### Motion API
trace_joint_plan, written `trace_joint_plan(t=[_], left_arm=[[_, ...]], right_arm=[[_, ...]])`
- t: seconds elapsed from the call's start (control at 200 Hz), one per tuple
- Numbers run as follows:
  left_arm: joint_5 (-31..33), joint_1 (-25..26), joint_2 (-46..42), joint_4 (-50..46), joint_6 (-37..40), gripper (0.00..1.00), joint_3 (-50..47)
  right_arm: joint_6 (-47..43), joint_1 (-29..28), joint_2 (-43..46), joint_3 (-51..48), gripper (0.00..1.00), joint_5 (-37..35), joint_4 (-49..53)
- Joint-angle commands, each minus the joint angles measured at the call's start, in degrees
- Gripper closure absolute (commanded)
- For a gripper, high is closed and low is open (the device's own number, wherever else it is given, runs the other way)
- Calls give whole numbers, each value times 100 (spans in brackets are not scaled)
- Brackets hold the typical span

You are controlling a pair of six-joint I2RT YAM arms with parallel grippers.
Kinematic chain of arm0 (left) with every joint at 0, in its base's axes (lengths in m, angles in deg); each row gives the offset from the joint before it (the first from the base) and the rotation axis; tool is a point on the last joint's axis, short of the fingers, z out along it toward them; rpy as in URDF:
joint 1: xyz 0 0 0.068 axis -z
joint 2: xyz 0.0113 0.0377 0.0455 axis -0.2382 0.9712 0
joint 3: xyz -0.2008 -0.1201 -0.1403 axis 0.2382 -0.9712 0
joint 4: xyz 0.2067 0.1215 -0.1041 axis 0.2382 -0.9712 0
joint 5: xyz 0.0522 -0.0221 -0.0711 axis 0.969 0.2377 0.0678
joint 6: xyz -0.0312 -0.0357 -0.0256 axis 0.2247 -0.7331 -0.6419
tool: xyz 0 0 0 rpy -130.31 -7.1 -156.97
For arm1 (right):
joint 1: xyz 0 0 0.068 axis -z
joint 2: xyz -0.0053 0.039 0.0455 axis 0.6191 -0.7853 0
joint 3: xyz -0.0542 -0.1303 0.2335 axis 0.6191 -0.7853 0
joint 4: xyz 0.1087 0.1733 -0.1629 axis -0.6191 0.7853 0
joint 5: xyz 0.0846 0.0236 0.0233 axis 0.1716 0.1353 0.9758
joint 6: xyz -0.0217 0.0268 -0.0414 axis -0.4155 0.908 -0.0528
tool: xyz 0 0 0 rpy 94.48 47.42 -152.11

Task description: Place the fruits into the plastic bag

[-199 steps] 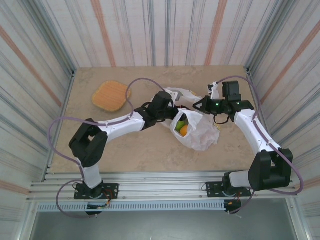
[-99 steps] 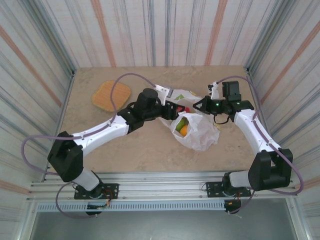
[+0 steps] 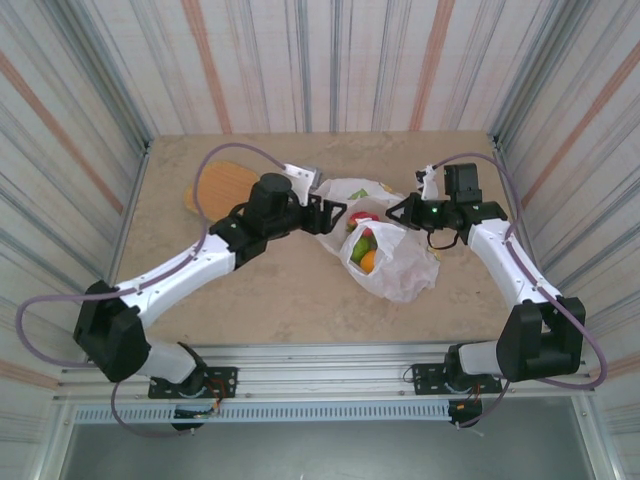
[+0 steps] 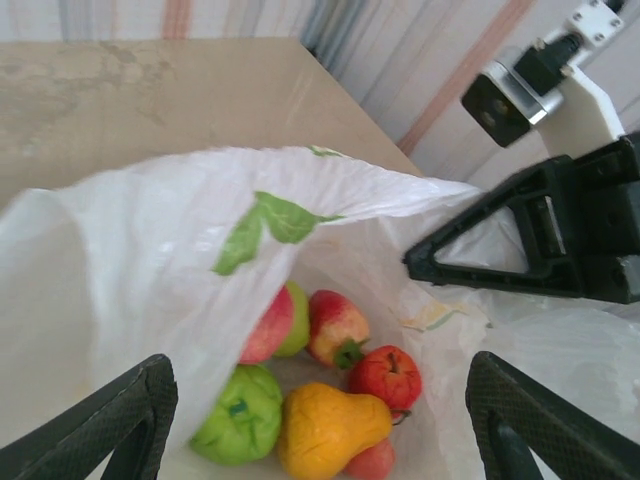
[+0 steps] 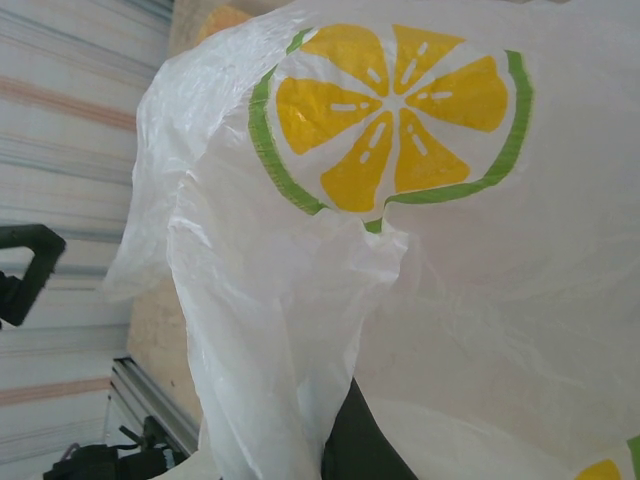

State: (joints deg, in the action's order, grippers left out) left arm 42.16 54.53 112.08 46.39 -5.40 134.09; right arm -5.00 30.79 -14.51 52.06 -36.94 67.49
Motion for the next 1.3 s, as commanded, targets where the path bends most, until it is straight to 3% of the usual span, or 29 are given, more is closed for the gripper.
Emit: trace_joint_plan(t=[0.0,0.105,0.23,0.621,0.852,1.052,1.298], left_arm=[[703,-49,-353,-516,598,19,-57],[1225,-50,-270,-1057,893,18,95],[1426,-33,-101,-1463,1046,16,267],[2260,566,639,-1836,1674,12,738],[2953,644,1070,-1925,1741,13,989],[3013,662,1258,-1976,1807,26,1035],[3102,672,1220,-1877,1875,54,930]], right_arm=[[-2,21,37,-63,100,45,25],[17,8,1,-65,100,48,3],[21,-5,-8,-56,100,33,-7],[25,-27,-5,-64,100,22,4],[25,-32,12,-78,100,22,10],[17,-27,15,-93,100,5,10],[25,-37,-13,-58,100,28,-11]])
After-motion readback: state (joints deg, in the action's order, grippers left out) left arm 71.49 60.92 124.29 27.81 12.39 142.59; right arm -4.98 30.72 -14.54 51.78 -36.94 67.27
